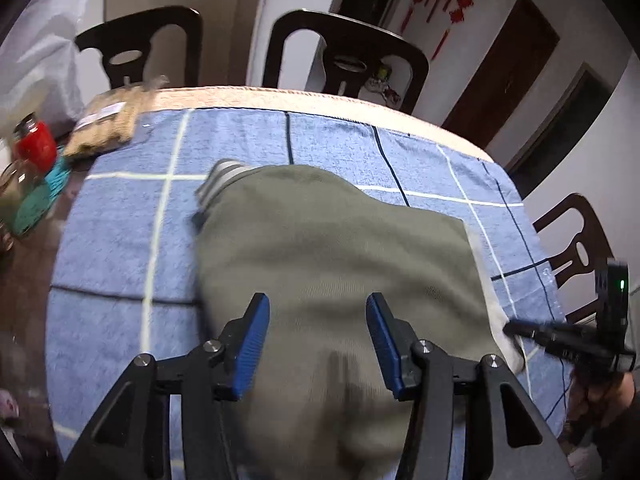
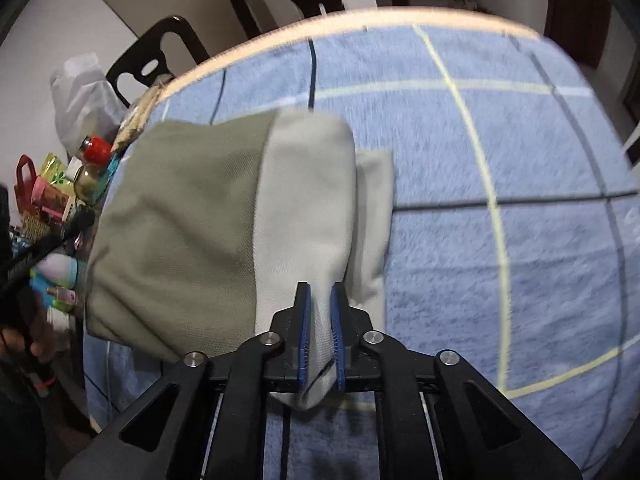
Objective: Fold large clothes
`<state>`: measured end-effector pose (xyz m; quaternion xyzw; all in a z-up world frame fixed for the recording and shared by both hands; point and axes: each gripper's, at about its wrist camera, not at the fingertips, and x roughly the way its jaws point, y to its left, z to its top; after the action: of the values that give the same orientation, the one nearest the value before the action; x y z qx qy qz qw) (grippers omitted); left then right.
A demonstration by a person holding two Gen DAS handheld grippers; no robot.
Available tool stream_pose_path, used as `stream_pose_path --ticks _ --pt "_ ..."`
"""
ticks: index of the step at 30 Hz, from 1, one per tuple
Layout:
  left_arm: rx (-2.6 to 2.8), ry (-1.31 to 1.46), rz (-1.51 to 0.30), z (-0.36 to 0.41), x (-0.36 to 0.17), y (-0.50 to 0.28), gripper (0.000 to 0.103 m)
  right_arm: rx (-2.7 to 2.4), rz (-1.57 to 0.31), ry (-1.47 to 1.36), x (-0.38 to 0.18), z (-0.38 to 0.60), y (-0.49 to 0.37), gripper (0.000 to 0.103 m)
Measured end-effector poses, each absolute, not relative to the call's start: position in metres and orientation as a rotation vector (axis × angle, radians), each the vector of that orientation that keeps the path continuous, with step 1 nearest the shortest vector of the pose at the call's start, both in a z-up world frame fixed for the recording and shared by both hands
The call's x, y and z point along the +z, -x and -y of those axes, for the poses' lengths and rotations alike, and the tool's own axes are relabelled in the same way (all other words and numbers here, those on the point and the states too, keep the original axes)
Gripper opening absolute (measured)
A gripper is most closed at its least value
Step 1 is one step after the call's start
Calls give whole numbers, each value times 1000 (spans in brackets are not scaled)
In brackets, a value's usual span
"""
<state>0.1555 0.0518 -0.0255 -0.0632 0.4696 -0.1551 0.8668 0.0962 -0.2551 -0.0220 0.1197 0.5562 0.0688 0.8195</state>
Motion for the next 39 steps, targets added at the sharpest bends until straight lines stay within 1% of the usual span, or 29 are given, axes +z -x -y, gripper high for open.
stream_pose_path --ticks 3,6,8,10,13,17,20,22,23,26,28,31,34,35,36,37,39 --pt "-301 136 -995 -59 -25 -133 52 176 -1134 -240 -4 249 -100 14" --pt "-300 148 -1040 -57 -39 -121 52 221 -1127 -200 -1 232 -107 14" --pt "-277 157 -1077 -55 -53 -119 52 242 -1156 -193 -9 225 -108 14" --pt "-272 136 -1057 -53 -53 -115 52 251 -1201 -176 -23 218 -100 14" --pt "-273 196 -1067 -62 -56 -111 52 233 -1255 -141 -46 216 -84 14" --pt "-280 192 -1087 -71 -74 -107 63 225 -1227 -101 -62 219 -75 13" --pt "-283 227 -1086 -76 -83 -111 67 209 -1251 -71 -62 213 -84 13" --pt "-280 214 -1092 -74 -79 -111 65 205 -1288 -91 -57 215 -91 13" --pt "-279 199 -1094 -72 -76 -110 62 203 -1291 -107 -53 214 -94 14" --pt "-288 191 -1107 -70 -58 -108 53 188 -1222 -114 -29 215 -101 15" --pt "-295 223 -1068 -71 -44 -110 53 189 -1136 -121 -9 214 -113 15" --pt "-274 213 -1011 -68 -35 -126 53 181 -1083 -92 -2 208 -143 17" --pt "-253 189 -1013 -58 -42 -153 53 176 -1099 -108 -15 208 -172 17" --pt "-248 180 -1022 -55 -47 -159 53 165 -1124 -109 -23 209 -179 19" --pt "-229 152 -1028 -51 -52 -164 54 145 -1188 -92 -37 212 -184 21" --pt "-214 114 -1027 -47 -54 -167 56 140 -1216 -83 -44 212 -186 24" --pt "-205 62 -1033 -42 -55 -169 56 143 -1206 -91 -43 215 -182 25"
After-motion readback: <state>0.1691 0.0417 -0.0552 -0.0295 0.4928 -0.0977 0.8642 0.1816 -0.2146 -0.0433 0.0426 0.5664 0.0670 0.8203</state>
